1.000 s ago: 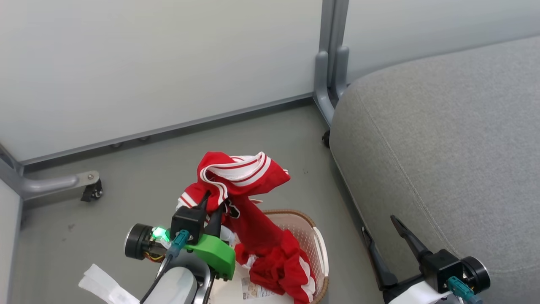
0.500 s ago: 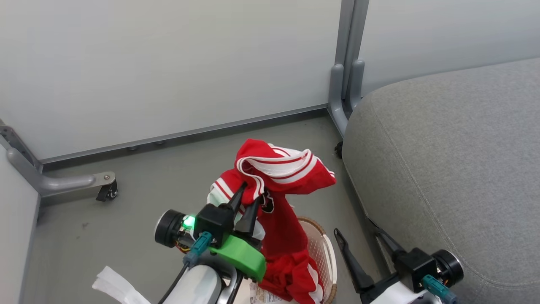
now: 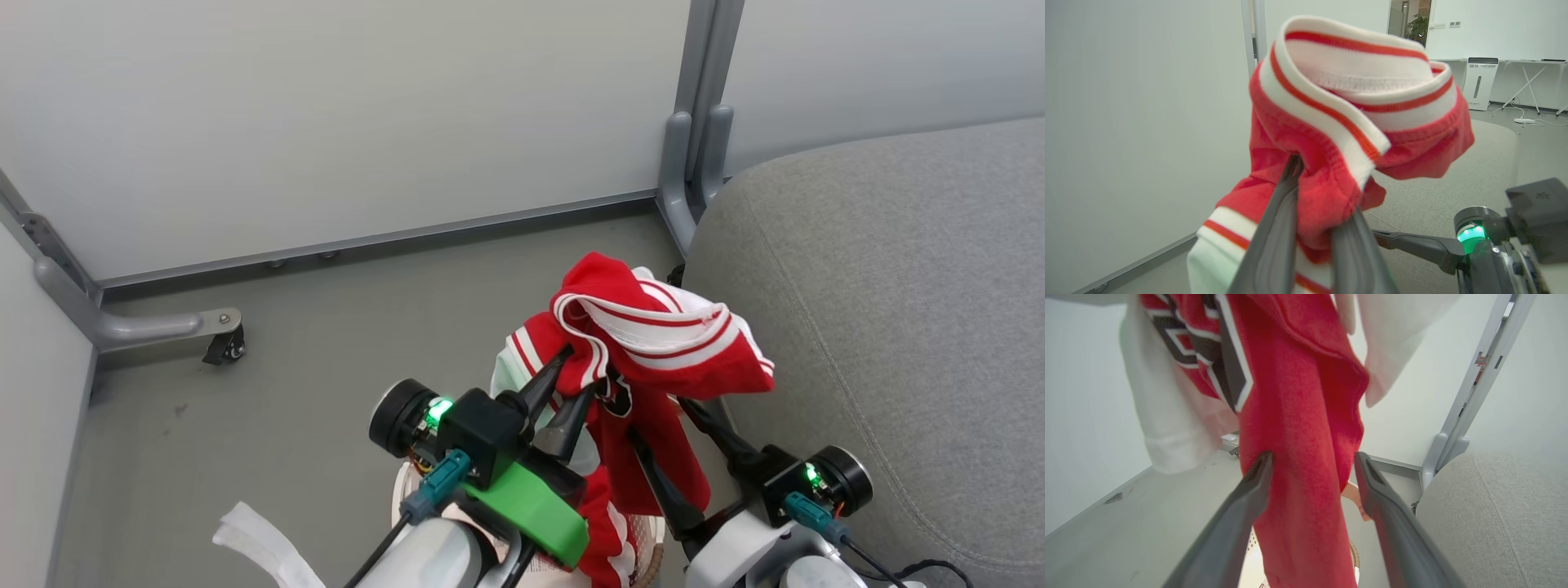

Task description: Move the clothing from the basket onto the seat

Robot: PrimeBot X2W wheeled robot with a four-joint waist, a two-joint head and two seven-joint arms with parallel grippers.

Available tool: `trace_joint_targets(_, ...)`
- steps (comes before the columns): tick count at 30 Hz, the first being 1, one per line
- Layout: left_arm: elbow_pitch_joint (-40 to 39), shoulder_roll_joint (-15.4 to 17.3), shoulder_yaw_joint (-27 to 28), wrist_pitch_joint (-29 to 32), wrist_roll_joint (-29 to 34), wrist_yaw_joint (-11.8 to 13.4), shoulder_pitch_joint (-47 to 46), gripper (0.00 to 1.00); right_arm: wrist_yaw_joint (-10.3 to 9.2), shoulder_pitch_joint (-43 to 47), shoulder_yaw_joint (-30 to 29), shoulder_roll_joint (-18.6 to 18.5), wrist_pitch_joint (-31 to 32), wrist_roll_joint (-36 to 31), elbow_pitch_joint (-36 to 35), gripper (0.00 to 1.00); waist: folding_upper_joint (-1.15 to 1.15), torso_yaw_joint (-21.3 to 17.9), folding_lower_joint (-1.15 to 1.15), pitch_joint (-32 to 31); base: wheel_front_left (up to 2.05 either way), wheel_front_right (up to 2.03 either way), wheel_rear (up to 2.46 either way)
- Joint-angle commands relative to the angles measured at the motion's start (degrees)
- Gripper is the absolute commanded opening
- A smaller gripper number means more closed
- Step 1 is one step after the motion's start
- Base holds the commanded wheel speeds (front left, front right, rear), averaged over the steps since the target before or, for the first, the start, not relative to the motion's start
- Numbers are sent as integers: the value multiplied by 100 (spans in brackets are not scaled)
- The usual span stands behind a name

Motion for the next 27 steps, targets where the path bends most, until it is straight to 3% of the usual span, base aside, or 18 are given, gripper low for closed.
trace_joint_targets(1,-109,35,-16,58,-35,-13,80,0,-6,-94,36,-41,0,55,60,100,13,34,0,22,0,0,0)
trace_joint_targets(7,-461,83,-108,263,-42,2,106,0,-6,-225,301,-98,0,322,378,100,13,80,0,76,0,0,0)
trace_joint_targets(8,-491,92,-113,277,-48,8,113,0,-6,-233,330,-88,0,383,417,87,13,76,0,85,0,0,0)
trace_joint_targets(9,-521,108,-113,302,-50,15,114,0,-6,-253,421,-83,0,440,472,49,13,70,0,96,0,0,0)
trace_joint_targets(10,-544,123,-111,304,-53,22,117,0,-6,-290,513,-105,0,454,508,31,13,64,0,103,0,0,0)
trace_joint_targets(11,-566,140,-114,322,-60,27,125,0,-6,-328,601,-123,0,499,551,4,13,56,0,108,0,0,0)
trace_joint_targets(12,-577,155,-116,326,-64,32,130,0,-6,-336,662,-130,0,560,595,0,13,52,0,111,0,0,0)
trace_joint_targets(23,-507,253,-72,395,-95,122,115,0,-6,-294,897,-261,1,867,616,0,13,-1,0,151,0,0,0)
trace_joint_targets(25,-489,266,-66,402,-72,152,111,27,-6,-260,907,-268,0,877,611,0,13,-8,0,150,0,0,0)
trace_joint_targets(26,-483,267,-67,402,-68,161,109,46,-6,-252,911,-269,1,892,605,0,13,-12,0,150,0,0,0)
trace_joint_targets(27,-475,265,-62,405,-77,172,110,80,-6,-240,914,-271,1,907,594,0,13,-15,0,151,0,0,0)
